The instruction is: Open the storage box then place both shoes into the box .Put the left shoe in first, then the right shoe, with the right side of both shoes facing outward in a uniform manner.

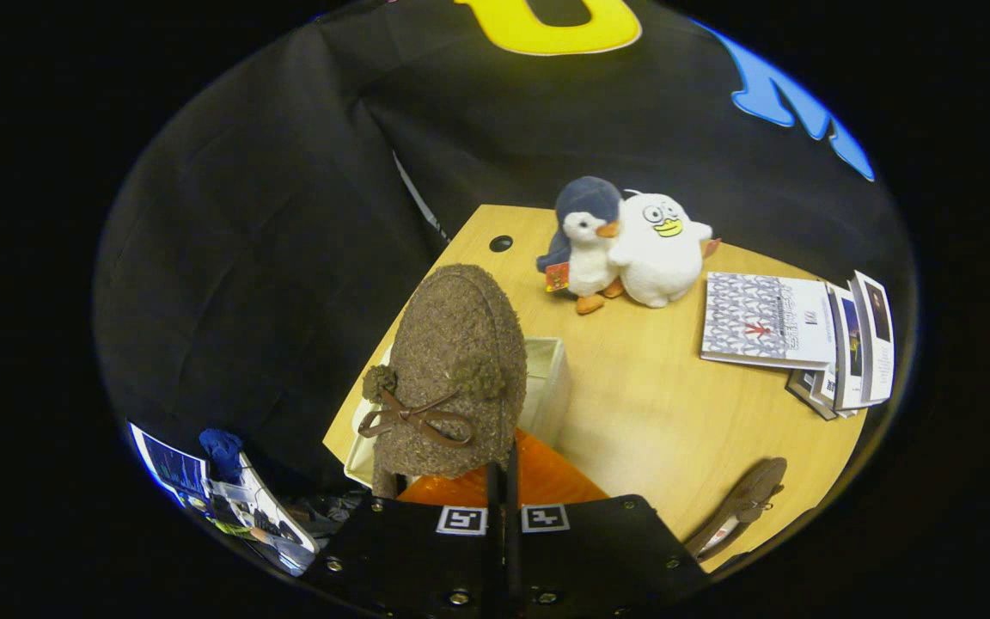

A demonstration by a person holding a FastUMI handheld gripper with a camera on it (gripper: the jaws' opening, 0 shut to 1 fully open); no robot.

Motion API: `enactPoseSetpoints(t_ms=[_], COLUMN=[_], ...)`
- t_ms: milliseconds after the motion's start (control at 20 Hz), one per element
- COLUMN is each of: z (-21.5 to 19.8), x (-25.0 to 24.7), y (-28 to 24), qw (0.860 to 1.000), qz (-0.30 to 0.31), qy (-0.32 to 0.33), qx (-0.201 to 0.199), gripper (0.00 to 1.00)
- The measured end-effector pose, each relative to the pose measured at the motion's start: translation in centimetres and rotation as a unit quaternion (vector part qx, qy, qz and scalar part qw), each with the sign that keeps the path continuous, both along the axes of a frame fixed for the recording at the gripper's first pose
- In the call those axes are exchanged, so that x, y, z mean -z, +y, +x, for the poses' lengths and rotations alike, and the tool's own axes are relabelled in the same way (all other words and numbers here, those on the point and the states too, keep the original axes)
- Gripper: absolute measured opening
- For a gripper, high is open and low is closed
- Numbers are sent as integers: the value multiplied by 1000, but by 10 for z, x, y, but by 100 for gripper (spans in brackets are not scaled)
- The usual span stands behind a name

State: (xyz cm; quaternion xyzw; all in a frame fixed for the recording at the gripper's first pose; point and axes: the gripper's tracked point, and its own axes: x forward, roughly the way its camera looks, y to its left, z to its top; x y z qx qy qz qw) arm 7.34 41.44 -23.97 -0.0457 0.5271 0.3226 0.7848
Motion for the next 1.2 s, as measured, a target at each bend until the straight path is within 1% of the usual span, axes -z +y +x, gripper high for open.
enactPoseSetpoints(t_ms=[200,350,550,700,900,1100,1200], z=[-2,0,-3,-2,-9,-12,-14], x=[42,73,115,145,169,189,188], y=[31,47,58,59,69,71,70], qw=[998,995,992,986,979,977,977], qz=[-41,-72,-104,-143,-180,-193,-191], qy=[15,14,34,45,46,61,69], qx=[-42,-60,-64,-66,-82,-73,-67], gripper=[1,1,1,1,1,2,13])
